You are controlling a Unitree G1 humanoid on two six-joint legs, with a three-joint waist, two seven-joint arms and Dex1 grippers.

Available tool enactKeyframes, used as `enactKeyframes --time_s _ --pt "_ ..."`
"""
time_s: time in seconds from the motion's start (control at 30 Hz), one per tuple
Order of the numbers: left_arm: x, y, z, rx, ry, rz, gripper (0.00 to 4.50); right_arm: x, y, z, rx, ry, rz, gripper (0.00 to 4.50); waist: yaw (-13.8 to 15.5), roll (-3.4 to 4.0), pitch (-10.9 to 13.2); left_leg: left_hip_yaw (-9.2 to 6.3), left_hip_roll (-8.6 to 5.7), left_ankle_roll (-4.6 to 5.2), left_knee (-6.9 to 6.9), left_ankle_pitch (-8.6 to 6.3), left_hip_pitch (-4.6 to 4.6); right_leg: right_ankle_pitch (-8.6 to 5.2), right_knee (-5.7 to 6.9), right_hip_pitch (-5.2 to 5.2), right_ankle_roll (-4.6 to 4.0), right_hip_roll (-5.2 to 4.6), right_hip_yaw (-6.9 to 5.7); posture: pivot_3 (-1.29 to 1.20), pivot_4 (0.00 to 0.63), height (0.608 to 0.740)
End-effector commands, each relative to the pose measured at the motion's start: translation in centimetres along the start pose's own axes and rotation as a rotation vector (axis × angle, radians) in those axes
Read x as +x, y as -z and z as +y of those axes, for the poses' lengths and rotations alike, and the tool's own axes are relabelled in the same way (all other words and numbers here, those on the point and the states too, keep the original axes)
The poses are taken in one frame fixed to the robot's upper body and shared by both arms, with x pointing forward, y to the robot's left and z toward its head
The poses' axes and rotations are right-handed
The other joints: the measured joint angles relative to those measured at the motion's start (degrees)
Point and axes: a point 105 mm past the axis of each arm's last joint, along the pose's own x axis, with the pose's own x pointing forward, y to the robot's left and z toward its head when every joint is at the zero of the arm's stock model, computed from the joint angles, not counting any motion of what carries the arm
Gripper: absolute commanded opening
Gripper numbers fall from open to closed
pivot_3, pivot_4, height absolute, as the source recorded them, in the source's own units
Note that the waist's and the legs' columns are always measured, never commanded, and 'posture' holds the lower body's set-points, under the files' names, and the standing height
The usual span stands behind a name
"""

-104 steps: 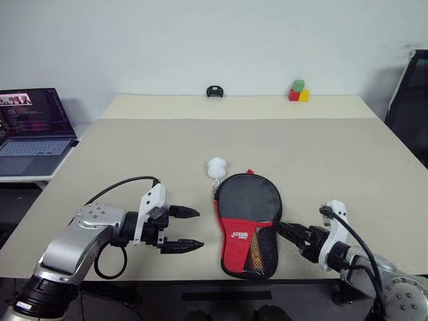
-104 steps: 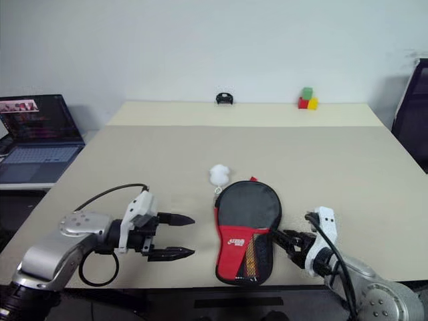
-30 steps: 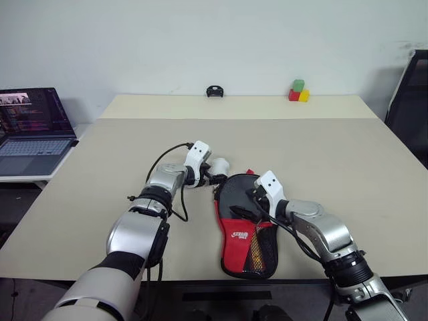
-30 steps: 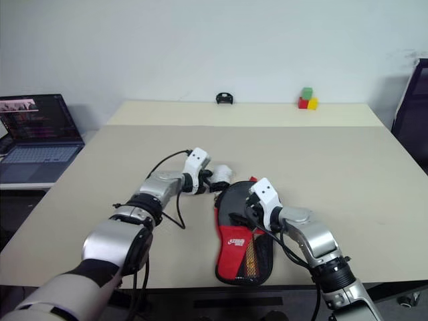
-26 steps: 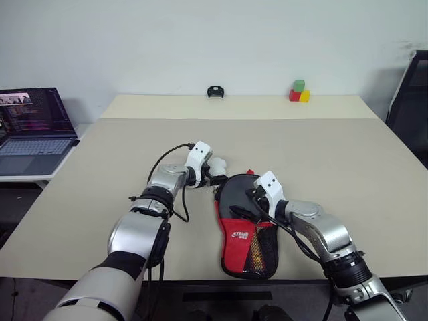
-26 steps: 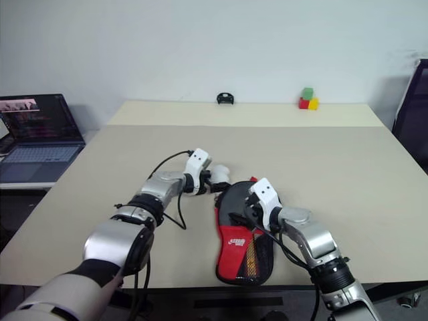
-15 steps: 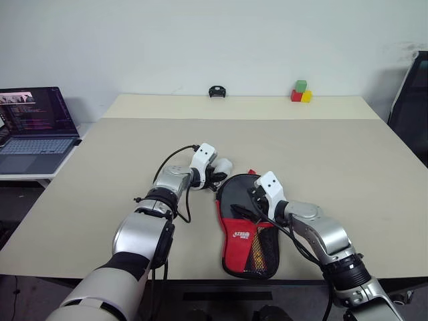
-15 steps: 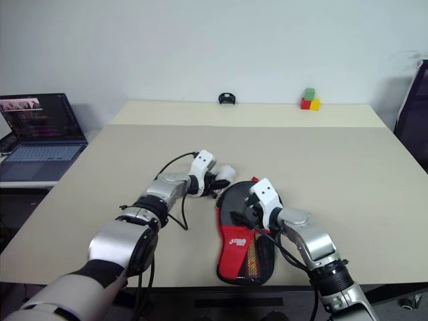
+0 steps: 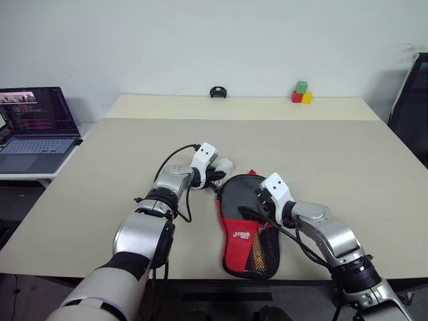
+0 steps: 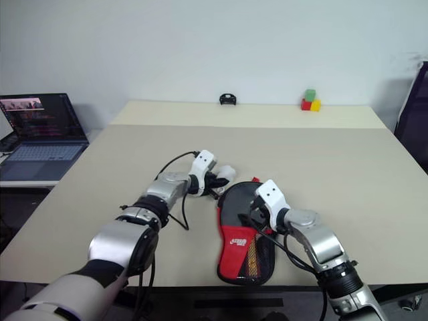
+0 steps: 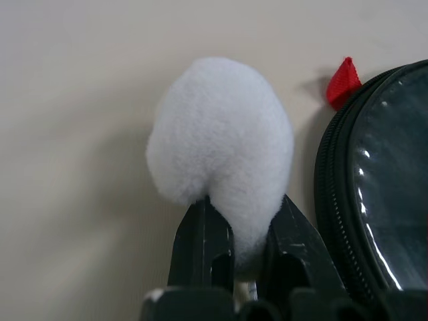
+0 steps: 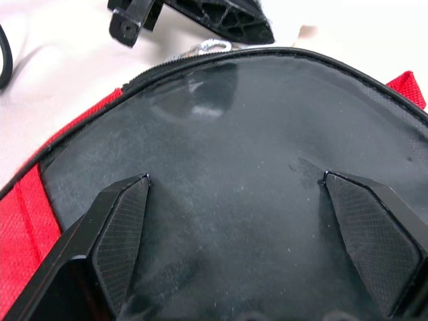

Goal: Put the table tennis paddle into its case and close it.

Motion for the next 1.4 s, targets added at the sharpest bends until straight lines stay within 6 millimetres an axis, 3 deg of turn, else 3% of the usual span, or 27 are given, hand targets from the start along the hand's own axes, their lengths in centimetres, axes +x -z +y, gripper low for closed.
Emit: enactKeyframes --time_s 0.03,0.2,0.53,0.73,0.87,1.07,1.4 --pt "0.4 -3.7 -0.2 0.109 -0.025 -0.064 0.11 0.3 4.4 1.2 0.048 -0.033 0.164 4.5 0.06 -0.04 -0.04 0.0 0.0 0.0 0.0 0.0 0.0 0.0 0.0 0.0 0.0 0.0 0.01 0.0 0.15 0.74" --pt "1.3 -4.7 -1.3 0.194 -0.022 -0.054 0.11 0.5 5.1 1.9 0.055 -0.05 0.187 4.5 0.03 -0.07 -0.14 0.0 -0.01 0.0 0.0 0.0 0.04 0.0 0.02 0.03 0.0 0.0 0.0 0.0 0.15 0.74" --pt "2.7 -4.7 -2.5 0.331 -0.083 -0.002 0.11 0.7 5.8 2.9 0.084 -0.051 0.201 4.5 0.03 -0.06 -0.46 0.01 -0.01 0.01 -0.01 0.0 0.15 0.0 0.03 0.12 0.01 0.01 0.01 0.0 0.15 0.74" --pt "3.5 -6.8 -3.2 0.418 -0.174 -0.042 0.11 0.9 6.1 4.3 0.12 -0.045 0.198 4.5 0.03 -0.12 -0.51 -0.03 -0.01 0.01 -0.01 0.0 0.35 -0.01 -0.01 0.38 0.01 0.01 0.0 0.0 0.15 0.74" --pt "3.7 -8.3 -3.5 0.458 -0.21 -0.074 0.11 0.7 6.1 5.5 0.143 -0.039 0.198 4.5 0.03 -0.12 -0.5 -0.07 0.0 0.02 -0.15 -0.02 0.95 -0.03 -0.19 1.0 0.06 0.01 -0.02 0.0 0.15 0.74" --pt "4.4 -10.1 -5.3 0.568 -0.225 -0.108 0.11 0.1 6.5 6.4 0.188 -0.005 0.207 4.5 0.05 -0.13 -0.51 -0.12 -0.02 0.01 -0.15 -0.02 0.97 -0.05 -0.26 1.07 0.1 0.03 -0.1 0.0 0.15 0.74" --pt "7.1 -10.9 -12.5 0.678 -0.079 -0.157 0.11 -0.4 6.6 8.0 0.235 0.021 0.209 4.5 0.1 -0.13 -0.51 -0.17 -0.03 0.01 -0.22 -0.03 0.93 -0.07 -0.51 1.13 0.12 0.03 -0.11 0.0 0.15 0.74"
